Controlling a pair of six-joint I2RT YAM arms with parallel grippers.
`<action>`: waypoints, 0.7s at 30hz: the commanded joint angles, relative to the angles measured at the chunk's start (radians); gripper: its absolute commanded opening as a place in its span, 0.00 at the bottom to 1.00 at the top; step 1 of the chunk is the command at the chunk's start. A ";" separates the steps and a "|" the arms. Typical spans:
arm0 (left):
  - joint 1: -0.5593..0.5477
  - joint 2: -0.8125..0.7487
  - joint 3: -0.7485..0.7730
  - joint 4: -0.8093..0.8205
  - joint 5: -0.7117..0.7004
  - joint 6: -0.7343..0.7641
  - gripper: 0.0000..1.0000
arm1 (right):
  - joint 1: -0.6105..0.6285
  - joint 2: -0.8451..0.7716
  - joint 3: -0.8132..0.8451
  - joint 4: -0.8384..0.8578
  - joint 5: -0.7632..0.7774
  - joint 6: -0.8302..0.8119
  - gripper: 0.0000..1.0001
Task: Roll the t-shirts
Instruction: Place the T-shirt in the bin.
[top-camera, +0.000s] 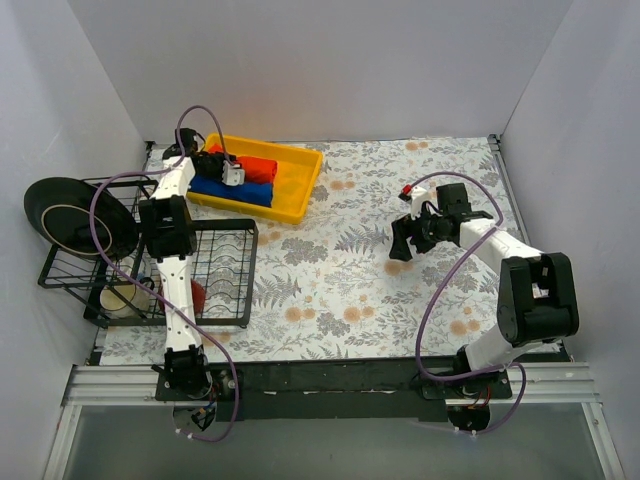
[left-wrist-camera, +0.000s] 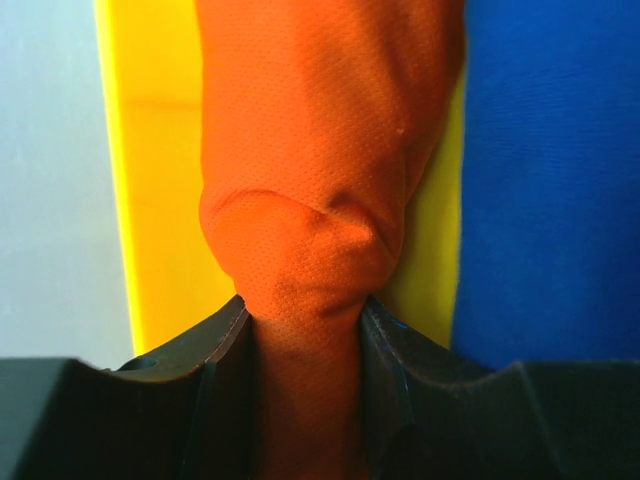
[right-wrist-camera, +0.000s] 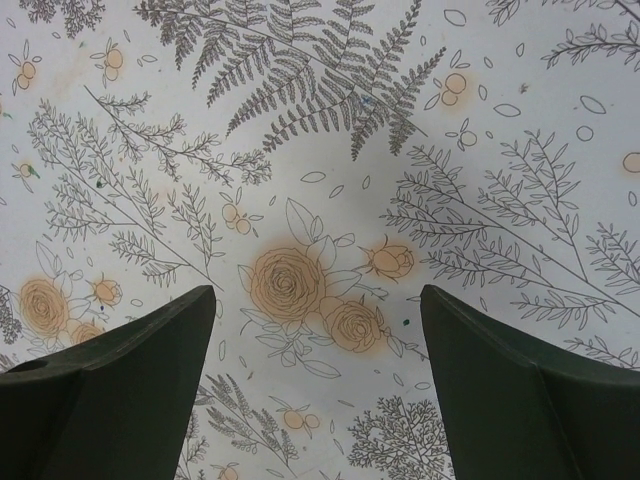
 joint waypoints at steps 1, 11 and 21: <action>0.010 -0.083 -0.043 -0.065 0.046 0.081 0.00 | -0.006 0.019 0.058 -0.002 0.003 -0.018 0.91; 0.042 -0.201 -0.224 -0.069 0.024 0.097 0.00 | -0.005 0.048 0.098 -0.005 0.000 -0.027 0.91; 0.043 -0.256 -0.323 0.220 0.035 -0.085 0.36 | -0.006 0.065 0.135 -0.018 0.024 -0.068 0.91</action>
